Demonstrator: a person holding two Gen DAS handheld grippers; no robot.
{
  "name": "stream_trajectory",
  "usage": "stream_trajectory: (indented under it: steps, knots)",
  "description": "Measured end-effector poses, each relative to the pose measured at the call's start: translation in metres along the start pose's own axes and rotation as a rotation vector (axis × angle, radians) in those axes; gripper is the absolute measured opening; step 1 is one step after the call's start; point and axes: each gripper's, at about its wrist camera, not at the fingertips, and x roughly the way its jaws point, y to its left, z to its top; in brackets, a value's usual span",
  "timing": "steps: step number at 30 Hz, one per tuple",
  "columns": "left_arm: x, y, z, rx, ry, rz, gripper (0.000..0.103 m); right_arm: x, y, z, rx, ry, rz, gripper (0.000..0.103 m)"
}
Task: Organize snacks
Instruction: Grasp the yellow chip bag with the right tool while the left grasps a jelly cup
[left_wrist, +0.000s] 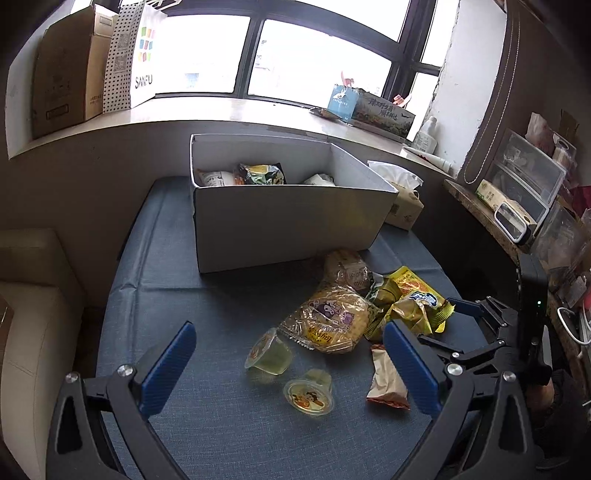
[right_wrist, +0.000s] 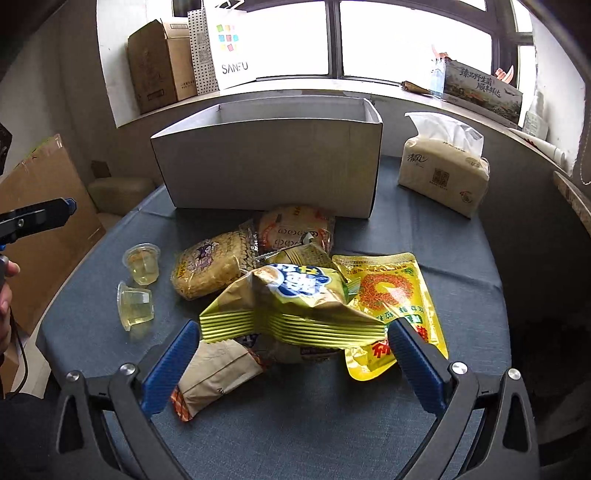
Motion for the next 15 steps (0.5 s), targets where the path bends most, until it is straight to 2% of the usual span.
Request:
stream_trajectory:
  steps: [2, 5, 7, 8, 10, 15]
  knots:
    - [-0.001, 0.002, 0.0, -0.008, -0.002, -0.003, 0.103, 0.017, 0.002, 0.004, -0.012, 0.044, -0.045, 0.103]
    - [-0.001, 0.005, -0.003, -0.013, 0.003, 0.001, 0.103, 0.029, 0.0, 0.008, 0.004, 0.049, -0.009, 0.101]
    - [0.002, 0.007, -0.005, -0.016, 0.013, 0.002, 0.103, 0.031, -0.005, 0.009, 0.037, 0.039, 0.023, 0.09]
    - [0.003, 0.007, -0.007, -0.017, 0.018, 0.002, 0.103, 0.027, -0.007, 0.01, 0.059, 0.019, 0.027, 0.074]
    - [0.008, 0.008, -0.011, -0.017, 0.034, 0.002, 0.103, 0.019, -0.012, 0.01, 0.083, -0.006, 0.029, 0.064]
    - [0.025, 0.01, -0.021, -0.011, 0.088, -0.005, 0.103, 0.002, -0.027, 0.005, 0.154, -0.026, 0.069, 0.06]
